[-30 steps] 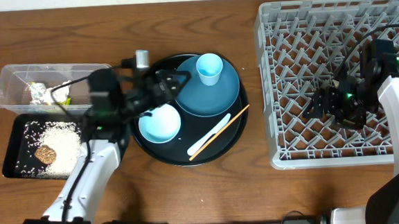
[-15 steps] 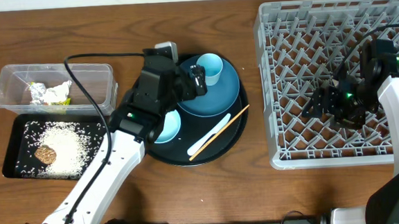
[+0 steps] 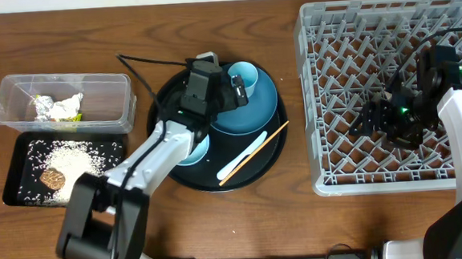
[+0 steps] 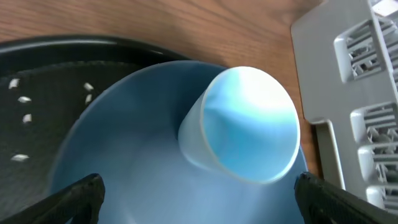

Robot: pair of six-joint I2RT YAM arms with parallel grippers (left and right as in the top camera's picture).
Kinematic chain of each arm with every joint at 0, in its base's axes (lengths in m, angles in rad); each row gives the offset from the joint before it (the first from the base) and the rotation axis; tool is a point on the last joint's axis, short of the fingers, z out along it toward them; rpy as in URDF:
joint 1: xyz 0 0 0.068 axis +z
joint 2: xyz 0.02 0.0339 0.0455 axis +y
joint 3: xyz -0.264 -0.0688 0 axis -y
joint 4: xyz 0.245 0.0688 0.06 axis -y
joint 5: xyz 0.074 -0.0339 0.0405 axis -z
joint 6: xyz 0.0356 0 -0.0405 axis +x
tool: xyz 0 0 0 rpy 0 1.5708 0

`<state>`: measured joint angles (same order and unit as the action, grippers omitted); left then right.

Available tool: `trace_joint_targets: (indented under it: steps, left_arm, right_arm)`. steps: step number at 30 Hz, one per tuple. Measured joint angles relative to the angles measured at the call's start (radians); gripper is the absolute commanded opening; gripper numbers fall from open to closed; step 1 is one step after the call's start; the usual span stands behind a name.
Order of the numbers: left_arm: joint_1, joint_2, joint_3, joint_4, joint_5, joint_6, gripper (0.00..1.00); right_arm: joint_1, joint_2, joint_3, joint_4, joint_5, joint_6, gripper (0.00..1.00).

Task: Sort waste into correct bins and load items into the dishwasher rack
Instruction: 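Reach the left gripper to the light-blue cup and grasp it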

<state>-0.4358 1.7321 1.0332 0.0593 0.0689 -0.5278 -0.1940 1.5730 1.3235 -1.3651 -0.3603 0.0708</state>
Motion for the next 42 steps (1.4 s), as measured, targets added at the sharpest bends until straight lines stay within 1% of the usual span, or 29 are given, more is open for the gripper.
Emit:
trace_joint_targets:
  steps: [4,5,7,9,15,20,22,28,29,30,31,34,36,39,42]
  left_arm:
    - [0.0,0.023,0.0,0.04,0.003,-0.022,0.89]
    - [0.0,0.023,0.0,0.043,0.003,-0.024,0.87]
    - [0.0,0.023,0.0,0.047,0.003,-0.029,0.86]
    - [0.0,0.023,0.0,0.046,0.004,-0.038,0.83]
    - [-0.005,0.048,0.0,0.062,0.003,-0.05,0.82]
    - [-0.012,0.103,0.001,0.099,0.006,-0.063,0.58]
    - [-0.012,0.109,0.001,0.102,0.006,-0.068,0.46]
    - [-0.012,0.108,0.001,0.105,0.005,-0.08,0.19]
    - [-0.012,0.109,0.001,0.105,0.005,-0.077,0.13]
    - [-0.012,0.108,0.002,0.105,0.006,-0.079,0.06]
    - [-0.012,0.109,0.002,0.105,0.007,-0.076,0.06]
    - [-0.012,0.108,0.002,0.103,0.011,-0.075,0.06]
    - [-0.011,0.106,0.002,0.102,0.023,-0.075,0.06]
    - [-0.001,0.082,0.002,0.086,0.058,-0.075,0.06]
    - [0.034,0.013,0.002,0.053,0.135,-0.076,0.06]
  right_arm:
    - [0.0,0.0,0.0,-0.002,0.0,0.0,0.79]
    - [0.0,0.0,0.0,-0.003,0.0,0.0,0.79]
    - [0.0,0.0,0.0,-0.003,0.0,0.0,0.79]
    - [0.0,0.0,0.0,-0.003,0.0,0.0,0.79]
    - [0.0,0.0,-0.001,-0.003,0.0,0.0,0.79]
    - [0.0,0.0,-0.001,-0.004,0.0,0.0,0.79]
    - [0.0,0.0,-0.001,-0.005,0.0,0.0,0.79]
    - [0.0,0.0,-0.001,-0.006,0.0,0.0,0.79]
    - [0.0,0.0,-0.001,-0.006,0.0,0.0,0.79]
    - [0.0,0.0,-0.001,-0.006,0.0,0.0,0.79]
    - [0.0,0.0,-0.001,-0.006,0.0,0.0,0.78]
    - [0.0,0.0,-0.001,-0.006,0.0,-0.002,0.72]
    - [0.0,0.0,-0.001,-0.006,-0.001,-0.003,0.7]
    - [0.0,0.0,-0.001,-0.003,-0.002,-0.003,0.7]
    - [0.0,0.0,-0.001,-0.001,-0.008,-0.012,0.69]
